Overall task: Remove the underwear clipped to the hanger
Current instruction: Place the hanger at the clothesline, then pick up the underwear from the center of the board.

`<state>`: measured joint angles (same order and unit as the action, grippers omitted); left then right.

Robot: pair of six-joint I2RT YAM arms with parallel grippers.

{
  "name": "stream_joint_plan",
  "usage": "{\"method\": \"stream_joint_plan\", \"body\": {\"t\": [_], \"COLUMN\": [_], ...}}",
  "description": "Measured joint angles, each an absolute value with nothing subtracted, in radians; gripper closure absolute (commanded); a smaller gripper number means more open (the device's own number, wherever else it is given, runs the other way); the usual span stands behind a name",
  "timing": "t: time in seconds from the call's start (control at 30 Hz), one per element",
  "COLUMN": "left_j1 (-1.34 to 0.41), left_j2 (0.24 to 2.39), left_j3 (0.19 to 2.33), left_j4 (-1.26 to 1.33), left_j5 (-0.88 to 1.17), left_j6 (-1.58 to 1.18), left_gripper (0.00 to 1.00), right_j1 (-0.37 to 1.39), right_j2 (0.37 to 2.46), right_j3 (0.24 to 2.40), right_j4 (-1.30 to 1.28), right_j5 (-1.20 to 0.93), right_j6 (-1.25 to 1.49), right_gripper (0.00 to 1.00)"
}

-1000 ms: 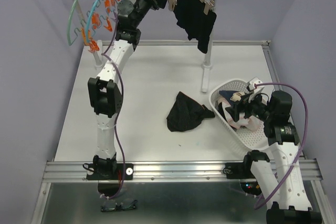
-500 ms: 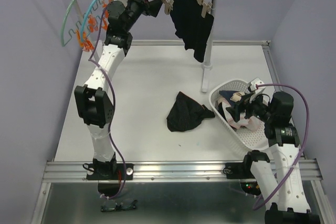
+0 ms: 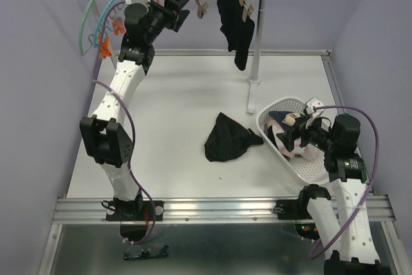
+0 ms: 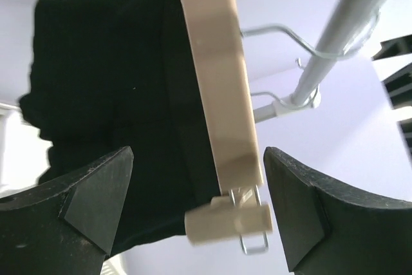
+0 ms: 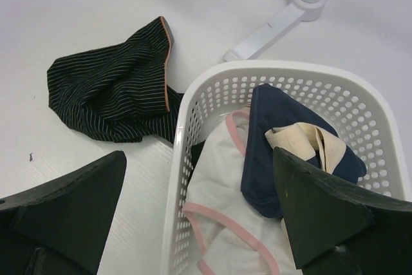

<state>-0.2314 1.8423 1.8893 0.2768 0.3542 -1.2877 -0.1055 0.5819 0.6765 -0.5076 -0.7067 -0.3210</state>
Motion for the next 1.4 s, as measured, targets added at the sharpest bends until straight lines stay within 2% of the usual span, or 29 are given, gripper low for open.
{"method": "stream_joint_plan", "body": {"t": [0.27, 0.5, 0.63, 0.83, 1.0, 1.13, 1.4], "left_j1": [-0.231, -0.228, -0.227, -0.227, -0.227, -0.227, -0.227], "left_j2": [1.493, 1.012, 0.764, 0.543, 0.447, 0.394, 0.318], "left_j3": [1.555, 1.055, 0.875, 0.735, 0.643, 0.583, 0.515], "left_j4": [0.235, 0.283, 0.239, 0.145, 0.062, 0.018, -0.009], "left_j5": [0.269, 0.131, 0.062, 0.079, 0.062, 0.039, -0.010], "left_j6": [-0.963, -0.624, -0.420, -0.250, -0.172, -0.153, -0.145], "left_gripper": [0.01, 0.01, 0.01, 0.01, 0.01, 0.01, 0.01], "right_j1": [-0.105, -0.106, -0.106, -0.064, 0.144, 0.391, 0.646], "right_j2": [0.567, 0.583, 0.664, 0.902, 1.106, 1.259, 1.475], "right_j3": [0.670, 0.670, 0.671, 0.754, 0.902, 1.037, 1.106], "right_j4": [-0.509, -0.518, -0.564, -0.717, -0.757, -0.757, -0.704], "right_j5": [-0.762, -0.931, -1.040, -1.086, -0.919, -0.730, -0.396], "right_j6": [-0.355, -0.435, -0.533, -0.708, -0.739, -0.725, -0.676], "right_gripper": [0.00, 0.00, 0.00, 0.00, 0.00, 0.00, 0.00]}}
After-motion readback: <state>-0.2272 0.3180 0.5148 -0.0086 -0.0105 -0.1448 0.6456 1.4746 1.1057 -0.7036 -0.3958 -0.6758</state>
